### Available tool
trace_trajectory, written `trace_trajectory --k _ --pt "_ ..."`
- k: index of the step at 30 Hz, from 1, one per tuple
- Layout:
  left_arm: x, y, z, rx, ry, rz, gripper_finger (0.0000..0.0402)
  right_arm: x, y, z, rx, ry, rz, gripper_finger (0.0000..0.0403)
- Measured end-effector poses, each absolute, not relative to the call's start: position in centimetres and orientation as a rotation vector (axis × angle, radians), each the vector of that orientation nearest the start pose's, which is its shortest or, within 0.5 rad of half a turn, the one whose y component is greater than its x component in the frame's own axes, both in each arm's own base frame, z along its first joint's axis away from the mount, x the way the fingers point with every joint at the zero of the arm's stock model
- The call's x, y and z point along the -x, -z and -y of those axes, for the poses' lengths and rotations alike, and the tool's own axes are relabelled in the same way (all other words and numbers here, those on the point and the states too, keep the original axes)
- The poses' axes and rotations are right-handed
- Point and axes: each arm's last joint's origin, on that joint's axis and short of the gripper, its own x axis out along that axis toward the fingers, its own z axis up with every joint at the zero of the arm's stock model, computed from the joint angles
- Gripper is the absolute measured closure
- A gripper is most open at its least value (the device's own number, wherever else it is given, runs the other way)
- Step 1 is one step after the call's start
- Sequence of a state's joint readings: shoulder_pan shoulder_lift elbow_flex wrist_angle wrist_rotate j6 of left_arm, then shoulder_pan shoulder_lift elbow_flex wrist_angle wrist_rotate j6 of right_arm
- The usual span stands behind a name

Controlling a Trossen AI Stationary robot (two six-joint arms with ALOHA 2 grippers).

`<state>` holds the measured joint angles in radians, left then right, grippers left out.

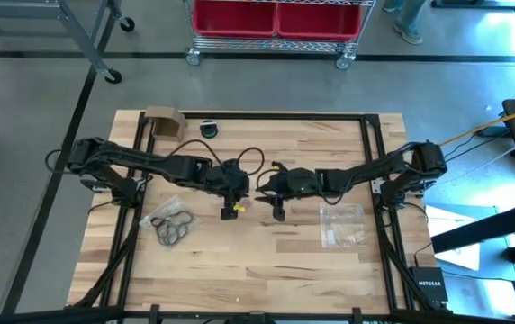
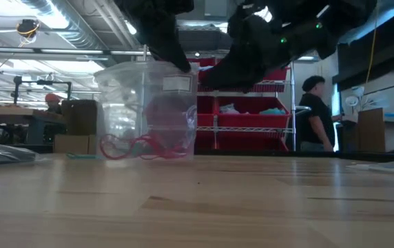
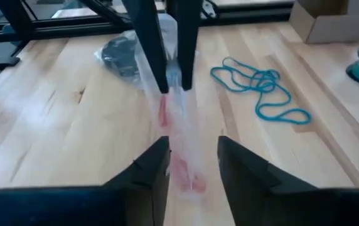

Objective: Sort rubber bands
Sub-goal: Close the transparent zip bag

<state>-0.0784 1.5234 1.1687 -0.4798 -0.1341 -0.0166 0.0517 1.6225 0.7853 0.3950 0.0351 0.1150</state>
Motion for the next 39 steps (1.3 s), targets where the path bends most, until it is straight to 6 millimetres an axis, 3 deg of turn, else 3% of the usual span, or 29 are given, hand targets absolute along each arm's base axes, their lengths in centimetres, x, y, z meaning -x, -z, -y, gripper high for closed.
trace_trajectory --k 13,17,22,26,39 --pt "-32.5 -26.9 2.1 -0.068 -0.062 -0.794 0.0384 -34.0 -17.9 -1.7 -0.028 -0.011 -0.338 0.0298" --pt "-32.6 -27.1 2.1 -0.073 -0.060 -0.776 0.0384 -34.1 -18.0 -1.7 -0.002 -0.016 -0.326 0.0325" --pt "-32.6 -27.1 2.1 -0.073 -0.060 -0.778 0.0384 -34.1 -18.0 -1.7 0.020 -0.019 -0.326 0.0393" --pt "-32.5 -27.0 2.0 -0.042 -0.077 -0.780 0.0381 -34.1 -18.0 -1.6 0.023 0.004 -0.327 0.0394" --pt "-31.6 -29.3 0.7 -0.025 -0.117 -0.856 0.0261 -34.1 -18.0 -1.5 0.025 0.027 -0.327 0.0402"
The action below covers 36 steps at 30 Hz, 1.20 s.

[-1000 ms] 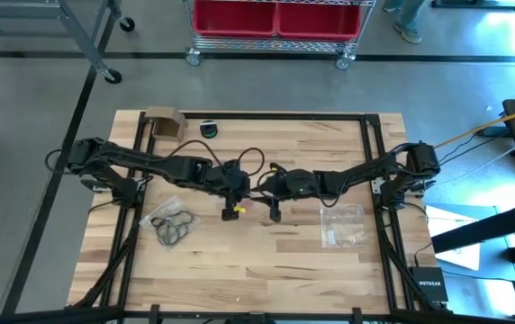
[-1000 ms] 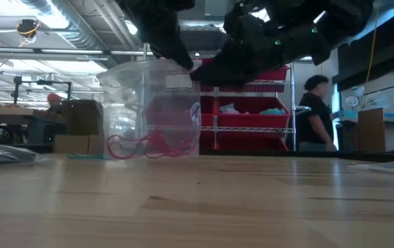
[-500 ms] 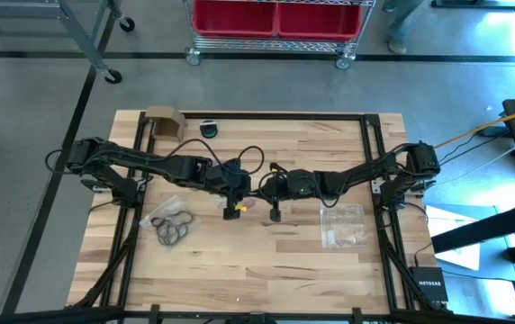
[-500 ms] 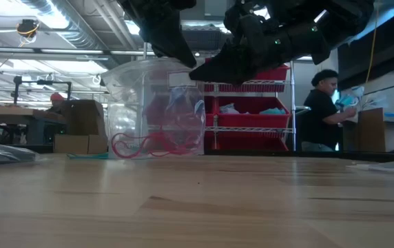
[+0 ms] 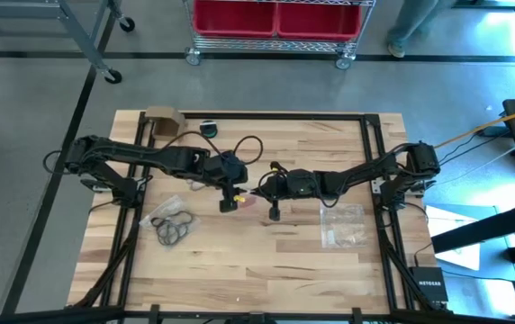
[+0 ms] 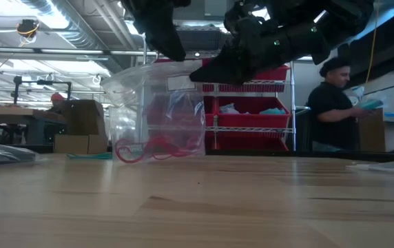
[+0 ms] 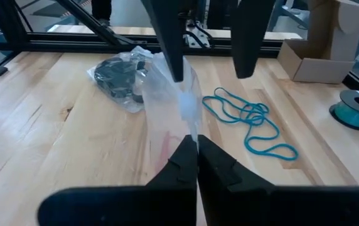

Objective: Sort rubber bands
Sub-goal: Close the transparent zip bag

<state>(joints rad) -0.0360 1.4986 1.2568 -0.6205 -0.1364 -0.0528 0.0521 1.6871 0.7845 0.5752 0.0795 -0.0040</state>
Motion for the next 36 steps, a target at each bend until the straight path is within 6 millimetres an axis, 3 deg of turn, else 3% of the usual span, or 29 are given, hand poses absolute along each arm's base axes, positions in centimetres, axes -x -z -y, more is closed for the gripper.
trace_trajectory --k 9,21,26,36 --pt "-31.9 -29.5 0.8 -0.046 -0.084 -0.826 0.0252 -34.1 -17.9 -1.5 0.025 0.034 -0.328 0.0403" --pt "-32.8 -28.0 0.9 -0.038 -0.062 -0.873 0.0267 -34.1 -17.9 -1.5 0.020 0.035 -0.328 0.0403" --pt "-32.9 -28.2 0.9 -0.038 -0.064 -0.852 0.0296 -34.1 -17.9 -1.5 0.020 0.035 -0.327 0.0403" --pt "-33.0 -28.2 0.9 -0.064 -0.054 -0.849 0.0392 -34.1 -17.9 -1.6 0.004 0.037 -0.330 0.0403"
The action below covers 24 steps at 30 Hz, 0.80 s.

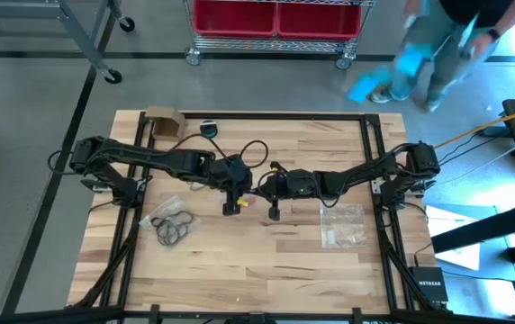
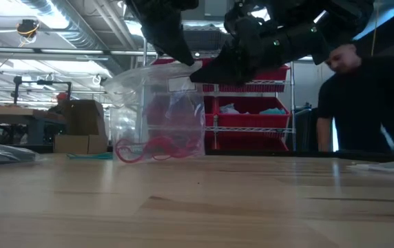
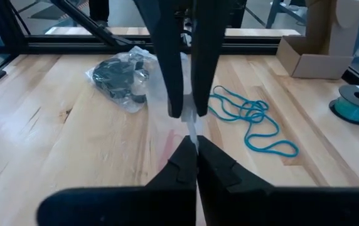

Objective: Sort rubber bands
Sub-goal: Close the transparent zip bag

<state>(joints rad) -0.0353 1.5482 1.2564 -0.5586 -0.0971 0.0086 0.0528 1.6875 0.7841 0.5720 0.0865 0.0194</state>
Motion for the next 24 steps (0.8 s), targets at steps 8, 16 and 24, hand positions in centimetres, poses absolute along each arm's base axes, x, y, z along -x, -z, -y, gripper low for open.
trace_trajectory --k 8,16,24 --pt "-32.9 -28.2 0.8 -0.075 -0.062 -0.853 0.0401 -33.9 -18.1 -1.5 -0.070 0.049 -0.328 0.0395" --pt "-32.8 -28.2 0.8 -0.086 -0.059 -0.858 0.0400 -32.9 -20.2 -1.5 -0.048 0.045 -0.321 0.0312" --pt "-32.9 -28.2 0.9 -0.084 -0.057 -0.851 0.0400 -33.3 -18.9 -1.5 -0.022 0.052 -0.369 0.0300"
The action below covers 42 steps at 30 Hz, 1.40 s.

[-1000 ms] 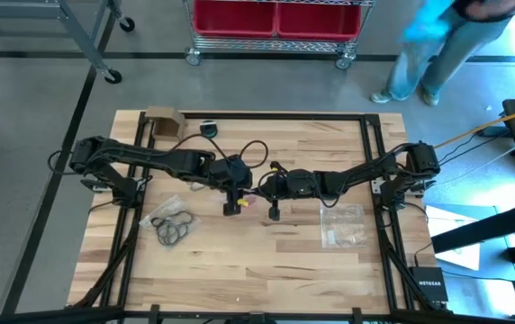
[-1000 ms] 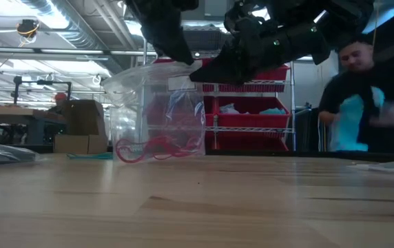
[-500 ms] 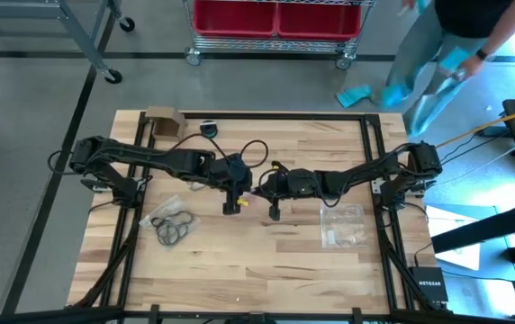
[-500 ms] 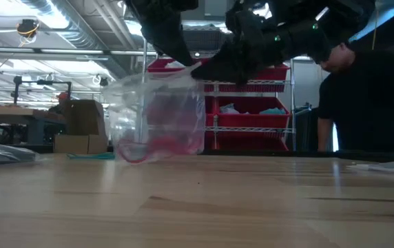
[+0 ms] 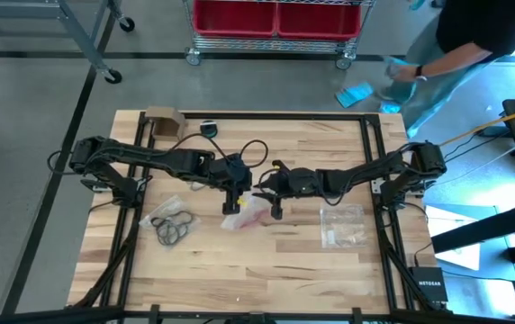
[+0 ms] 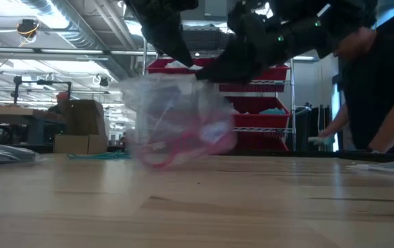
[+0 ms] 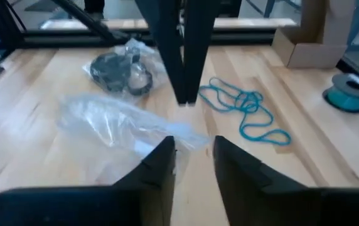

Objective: Sort rubber bands
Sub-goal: Close the transparent zip bag

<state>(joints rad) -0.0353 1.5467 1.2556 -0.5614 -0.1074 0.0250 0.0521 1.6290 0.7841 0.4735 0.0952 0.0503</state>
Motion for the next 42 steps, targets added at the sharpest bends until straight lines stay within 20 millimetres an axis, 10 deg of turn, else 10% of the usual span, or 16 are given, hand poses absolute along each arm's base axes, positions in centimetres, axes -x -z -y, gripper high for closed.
trace_trajectory --k 7,15,25,34,42 --pt "-32.8 -28.2 0.8 -0.067 -0.065 -0.855 0.0401 -33.5 -17.5 -1.6 -0.023 0.025 -0.418 0.0395" --pt "-32.0 -27.7 0.7 0.091 -0.151 -0.938 0.0390 -33.6 -17.6 -1.5 -0.018 0.043 -0.413 0.0400" --pt "-30.1 -25.8 0.6 0.250 -0.181 -0.951 0.0284 -33.6 -17.6 -1.5 -0.017 0.044 -0.412 0.0402" --pt "-25.3 -23.2 0.5 0.564 -0.224 -0.633 0.0230 -33.6 -17.6 -1.5 -0.016 0.045 -0.413 0.0403" --pt "-25.0 -20.7 0.8 0.715 -0.115 -0.483 0.0222 -33.6 -17.6 -1.5 -0.017 0.045 -0.409 0.0403"
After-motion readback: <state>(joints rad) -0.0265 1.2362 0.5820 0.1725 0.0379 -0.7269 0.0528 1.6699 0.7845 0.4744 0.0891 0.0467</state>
